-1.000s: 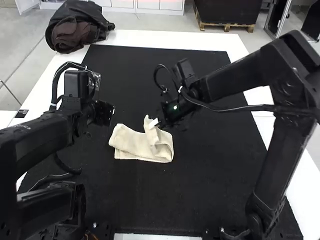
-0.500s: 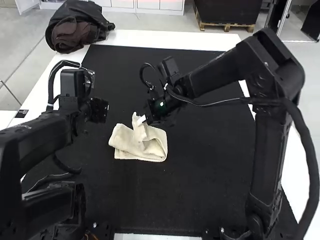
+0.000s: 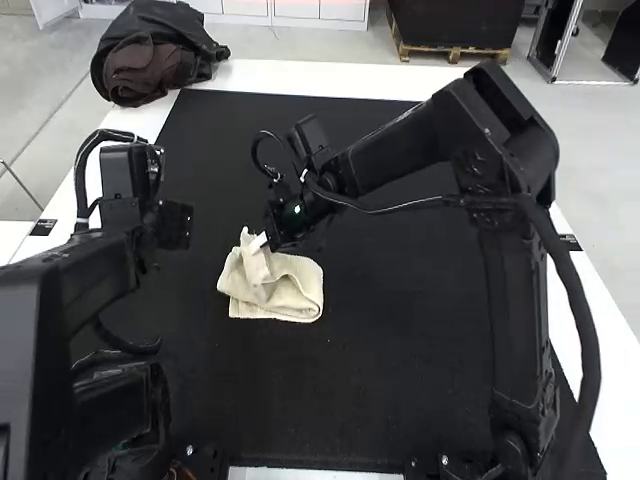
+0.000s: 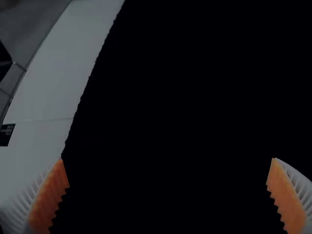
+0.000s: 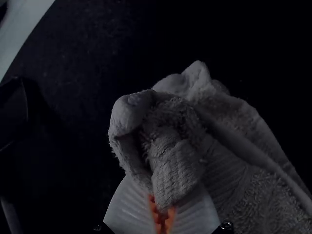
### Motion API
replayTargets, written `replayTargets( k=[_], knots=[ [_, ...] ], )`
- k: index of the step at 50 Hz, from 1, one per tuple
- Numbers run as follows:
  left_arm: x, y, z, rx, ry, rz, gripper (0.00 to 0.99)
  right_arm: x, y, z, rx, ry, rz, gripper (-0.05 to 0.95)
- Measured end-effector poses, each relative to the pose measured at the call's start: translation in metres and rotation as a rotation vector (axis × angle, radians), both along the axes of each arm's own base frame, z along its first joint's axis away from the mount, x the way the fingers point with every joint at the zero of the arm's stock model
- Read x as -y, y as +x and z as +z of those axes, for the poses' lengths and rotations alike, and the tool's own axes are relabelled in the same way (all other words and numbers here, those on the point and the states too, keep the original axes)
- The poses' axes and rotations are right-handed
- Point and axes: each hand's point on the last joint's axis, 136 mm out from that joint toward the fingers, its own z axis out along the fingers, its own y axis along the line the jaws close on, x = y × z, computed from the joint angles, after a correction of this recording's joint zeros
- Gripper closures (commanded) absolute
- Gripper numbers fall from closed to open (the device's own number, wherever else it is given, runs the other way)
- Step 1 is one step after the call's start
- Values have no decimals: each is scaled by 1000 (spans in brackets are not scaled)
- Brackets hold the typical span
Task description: Fold the towel.
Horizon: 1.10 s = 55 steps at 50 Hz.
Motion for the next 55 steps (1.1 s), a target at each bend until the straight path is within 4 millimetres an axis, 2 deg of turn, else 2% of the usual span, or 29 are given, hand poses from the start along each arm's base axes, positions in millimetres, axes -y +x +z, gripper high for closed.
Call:
replayTargets(
  k=[14,20,21,27,28,32,35,39,41,42,44,45,46,47,55],
  knots=[
    [-1,0,0,-2,7,-3,46,-17,5,-1,6,14,17,897],
    [-1,0,0,-1,7,-3,46,-23,4,2,3,27,30,626],
    [-1,0,0,-1,7,-3,46,-24,4,3,2,30,32,536],
    [-1,0,1,2,8,-3,46,-27,4,9,5,45,38,169],
    [-1,0,1,2,8,-3,46,-28,5,10,6,48,39,133],
    [-1,0,1,3,7,-5,46,-30,6,14,14,57,42,126],
    [-1,1,2,5,7,-6,46,-32,7,17,16,62,43,44],
    [-1,1,2,7,7,-6,46,-31,7,17,17,60,44,46],
    [-1,1,2,8,8,-6,46,-30,7,17,14,58,42,110],
    [-1,1,2,8,8,-6,46,-30,7,18,13,57,41,203],
    [-1,1,2,8,8,-6,46,-29,8,19,14,56,40,497],
    [-1,1,2,8,8,-6,48,-27,9,20,14,56,37,736],
    [-1,1,2,8,8,-5,48,-26,10,21,13,55,34,903],
    [-1,1,2,8,8,-6,48,-24,11,23,13,54,30,926],
    [-1,1,3,12,9,-5,48,2,35,52,37,79,-37,920]
  ],
)
